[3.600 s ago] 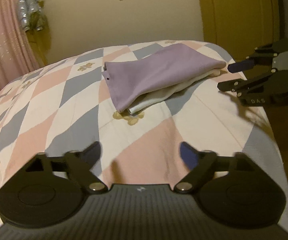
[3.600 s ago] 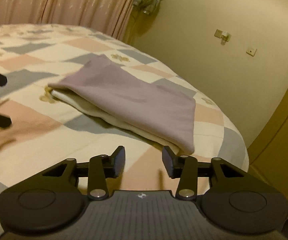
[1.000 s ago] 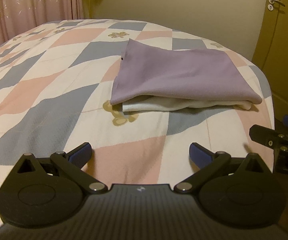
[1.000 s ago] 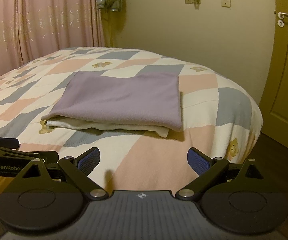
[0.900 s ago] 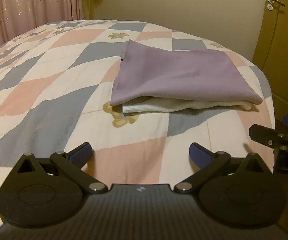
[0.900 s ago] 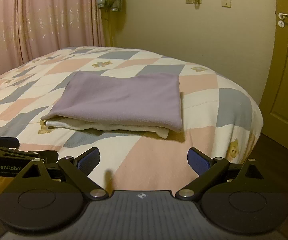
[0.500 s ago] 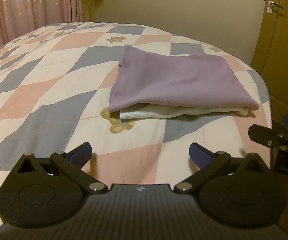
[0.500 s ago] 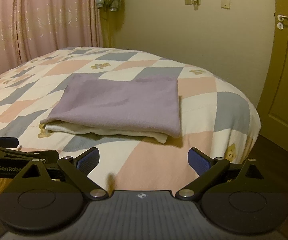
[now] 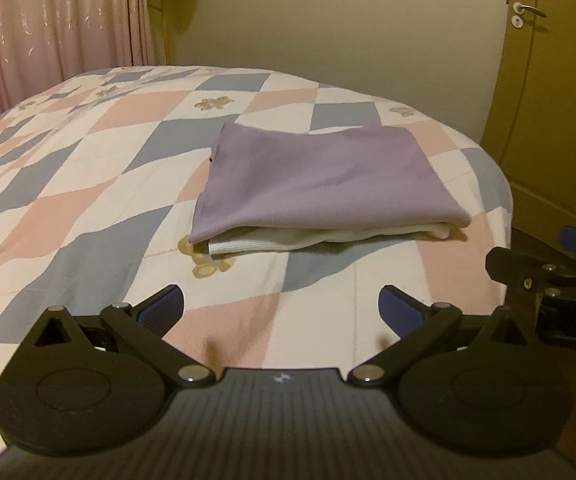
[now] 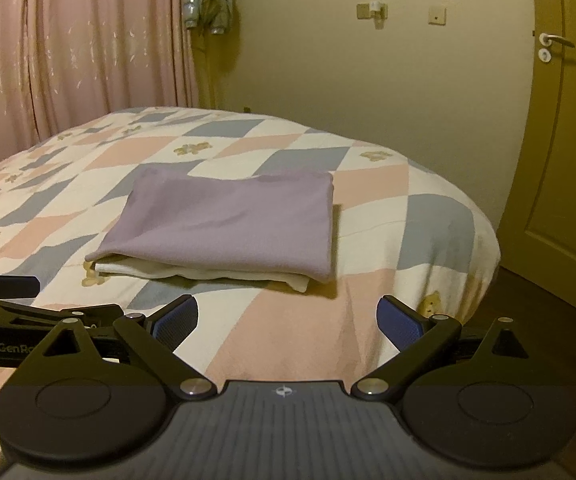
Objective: Fold clothes
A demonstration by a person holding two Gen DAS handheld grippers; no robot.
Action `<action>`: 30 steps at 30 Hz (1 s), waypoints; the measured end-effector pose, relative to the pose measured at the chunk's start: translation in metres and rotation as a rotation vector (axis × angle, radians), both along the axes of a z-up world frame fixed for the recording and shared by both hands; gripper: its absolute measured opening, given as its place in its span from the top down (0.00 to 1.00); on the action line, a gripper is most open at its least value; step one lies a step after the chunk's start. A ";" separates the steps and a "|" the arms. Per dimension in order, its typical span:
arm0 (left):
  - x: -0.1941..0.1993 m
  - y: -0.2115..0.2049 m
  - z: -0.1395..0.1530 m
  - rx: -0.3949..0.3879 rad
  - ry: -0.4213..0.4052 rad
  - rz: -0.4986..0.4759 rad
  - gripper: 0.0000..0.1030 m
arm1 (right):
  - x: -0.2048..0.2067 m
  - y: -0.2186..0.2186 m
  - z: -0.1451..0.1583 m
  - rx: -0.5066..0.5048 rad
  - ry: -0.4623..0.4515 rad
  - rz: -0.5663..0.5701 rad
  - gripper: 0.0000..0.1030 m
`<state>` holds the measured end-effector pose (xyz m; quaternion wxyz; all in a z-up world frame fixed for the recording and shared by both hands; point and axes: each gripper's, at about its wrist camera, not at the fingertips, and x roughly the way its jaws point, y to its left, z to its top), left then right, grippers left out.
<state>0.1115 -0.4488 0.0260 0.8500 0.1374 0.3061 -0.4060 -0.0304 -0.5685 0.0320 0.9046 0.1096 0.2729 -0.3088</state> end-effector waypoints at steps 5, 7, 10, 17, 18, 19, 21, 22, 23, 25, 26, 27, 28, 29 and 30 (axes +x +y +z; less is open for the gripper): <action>-0.016 0.008 0.013 0.001 -0.010 0.010 0.00 | -0.014 0.007 0.011 -0.016 -0.006 0.001 0.04; -0.022 0.012 0.018 0.004 -0.012 0.020 0.00 | -0.019 0.011 0.015 -0.024 -0.010 0.000 0.04; -0.031 0.019 0.024 0.006 -0.020 0.033 0.00 | -0.029 0.016 0.019 -0.015 -0.023 -0.003 0.03; -0.049 0.035 0.033 -0.013 -0.006 0.053 0.00 | -0.047 0.029 0.027 -0.009 -0.031 0.014 0.03; -0.052 0.038 0.034 -0.016 -0.004 0.057 0.00 | -0.049 0.031 0.028 -0.009 -0.032 0.016 0.03; -0.054 0.040 0.036 -0.020 -0.003 0.061 0.00 | -0.050 0.033 0.030 -0.010 -0.034 0.018 0.03; -0.058 0.044 0.038 -0.027 -0.004 0.063 0.00 | -0.054 0.037 0.033 -0.012 -0.037 0.022 0.03; -0.060 0.046 0.039 -0.029 -0.004 0.062 0.00 | -0.056 0.039 0.035 -0.013 -0.040 0.024 0.03; -0.061 0.047 0.040 -0.031 -0.003 0.060 0.00 | -0.057 0.041 0.036 -0.015 -0.043 0.027 0.03; -0.064 0.048 0.041 -0.034 -0.001 0.056 0.00 | -0.059 0.045 0.038 -0.022 -0.044 0.032 0.03; -0.064 0.049 0.041 -0.034 -0.002 0.057 0.00 | -0.060 0.046 0.038 -0.022 -0.044 0.033 0.03; -0.065 0.049 0.042 -0.034 -0.003 0.057 0.00 | -0.060 0.046 0.038 -0.021 -0.044 0.032 0.03; -0.065 0.050 0.042 -0.035 -0.004 0.057 0.00 | -0.061 0.047 0.038 -0.020 -0.045 0.031 0.03; -0.066 0.049 0.042 -0.036 -0.004 0.056 0.00 | -0.061 0.047 0.038 -0.018 -0.044 0.030 0.03; -0.066 0.050 0.042 -0.036 -0.006 0.056 0.00 | -0.062 0.047 0.038 -0.017 -0.044 0.030 0.03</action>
